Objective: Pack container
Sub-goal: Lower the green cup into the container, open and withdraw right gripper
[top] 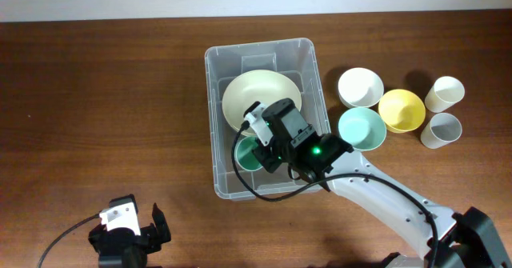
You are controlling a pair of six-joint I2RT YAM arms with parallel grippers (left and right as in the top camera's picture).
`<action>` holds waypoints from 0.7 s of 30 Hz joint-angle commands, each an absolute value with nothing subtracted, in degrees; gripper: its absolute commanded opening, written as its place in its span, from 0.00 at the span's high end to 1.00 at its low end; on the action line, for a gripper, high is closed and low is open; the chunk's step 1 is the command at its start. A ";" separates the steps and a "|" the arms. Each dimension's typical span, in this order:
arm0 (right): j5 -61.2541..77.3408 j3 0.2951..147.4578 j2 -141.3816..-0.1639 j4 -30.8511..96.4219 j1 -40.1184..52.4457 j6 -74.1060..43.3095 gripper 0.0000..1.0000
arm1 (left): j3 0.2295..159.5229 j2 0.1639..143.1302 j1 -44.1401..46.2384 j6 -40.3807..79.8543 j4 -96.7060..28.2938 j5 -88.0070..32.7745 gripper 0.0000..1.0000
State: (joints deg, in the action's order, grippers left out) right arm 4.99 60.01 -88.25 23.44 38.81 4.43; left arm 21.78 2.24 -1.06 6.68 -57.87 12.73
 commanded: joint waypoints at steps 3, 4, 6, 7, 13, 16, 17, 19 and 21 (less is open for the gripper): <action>6.79 61.19 -89.54 22.85 42.92 3.84 0.96 | 22.65 1.87 -1.19 6.76 -58.00 13.34 0.00; 6.57 61.19 -90.04 22.63 43.29 3.81 0.96 | 22.65 1.87 -1.19 6.76 -58.00 13.32 0.00; 5.74 61.19 -91.24 22.35 43.62 3.62 0.96 | 22.65 1.87 -1.19 6.76 -58.00 13.32 0.00; 5.28 61.19 -91.74 22.35 43.59 3.60 0.96 | 22.65 1.87 -1.19 6.76 -58.00 13.32 0.00; 4.19 61.19 -94.30 21.58 43.48 3.62 0.96 | 22.65 1.87 -1.19 6.76 -58.00 13.32 0.00; 4.21 61.19 -94.30 21.12 43.48 3.62 0.92 | 22.65 1.87 -1.19 6.76 -58.00 13.32 0.00; 4.21 61.19 -94.30 21.08 43.48 3.62 0.90 | 22.65 1.87 -1.19 6.76 -58.00 13.32 0.00; 4.21 61.19 -94.30 21.06 43.48 3.62 0.74 | 22.65 1.87 -1.19 6.76 -58.00 13.32 0.00; 4.21 61.19 -94.30 20.91 43.48 3.62 0.68 | 22.65 1.87 -1.19 6.76 -58.00 13.34 0.00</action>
